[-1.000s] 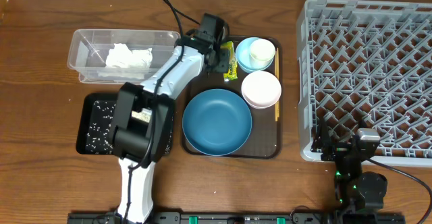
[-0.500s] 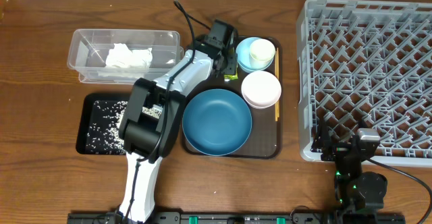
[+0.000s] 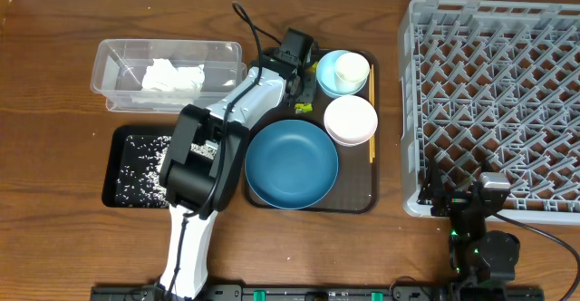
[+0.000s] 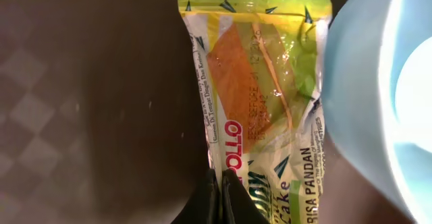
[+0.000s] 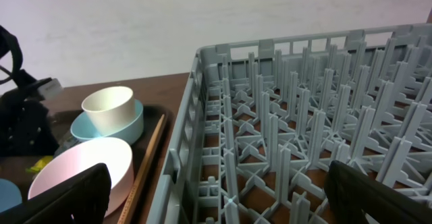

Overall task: Sort waste into correct bins and load items into the dishwasher rack
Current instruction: 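Grasp the yellow snack wrapper with the left gripper, then drop the yellow wrapper into the clear plastic container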

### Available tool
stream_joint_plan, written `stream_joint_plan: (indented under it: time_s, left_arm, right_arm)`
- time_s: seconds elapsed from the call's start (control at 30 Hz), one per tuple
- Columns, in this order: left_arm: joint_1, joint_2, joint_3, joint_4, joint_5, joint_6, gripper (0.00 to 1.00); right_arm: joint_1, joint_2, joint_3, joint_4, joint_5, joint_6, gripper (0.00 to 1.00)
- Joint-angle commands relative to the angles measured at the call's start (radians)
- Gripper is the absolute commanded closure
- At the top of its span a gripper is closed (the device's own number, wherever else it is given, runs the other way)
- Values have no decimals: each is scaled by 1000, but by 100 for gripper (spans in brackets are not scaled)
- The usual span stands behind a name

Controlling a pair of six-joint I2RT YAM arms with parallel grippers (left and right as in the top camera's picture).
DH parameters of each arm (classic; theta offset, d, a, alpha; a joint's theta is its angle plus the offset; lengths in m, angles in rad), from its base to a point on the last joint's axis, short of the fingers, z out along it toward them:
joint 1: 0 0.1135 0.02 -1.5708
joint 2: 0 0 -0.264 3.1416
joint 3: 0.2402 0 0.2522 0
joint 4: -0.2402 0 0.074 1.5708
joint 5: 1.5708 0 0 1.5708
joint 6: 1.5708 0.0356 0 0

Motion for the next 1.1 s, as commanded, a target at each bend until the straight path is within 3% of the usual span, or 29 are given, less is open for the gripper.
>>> stream_joint_plan:
  time_s: [0.0,0.1,0.3,0.43,0.7,0.93,1.0,1.07]
  left_arm:
    - [13,-94,5,-29,-53,-45,93]
    - [31,-191,5,-59,-165,-119,94]
    - [107,-383,5,-89,-258,-141,94]
    - [197,-457,5,-154,-363,-264,94]
    - [360,-419,3,-259,-365,-642,93]
    - [382,-398,3,-277,-358,-682,68]
    - [382,-399,3,-284,-352,-682,55]
    - [382,-399,3,-297,-350,-682,51]
  right_arm:
    - [-12,-2,-3,-2,0,-14,1]
    - [-12,-2,-3,-2,0,-14,1]
    - [-12,-2,-3,-2,0,-14,1]
    - [-12,-2,-3,-2,0,-14,1]
    - [-12,-2,-3,-2,0,-14,1]
    - [-12,-2,-3,-2,0,-14,1]
    - [-12,-2,-3,-2,0,-14,1]
    - [-12,-2,-3,-2,0,-14,1]
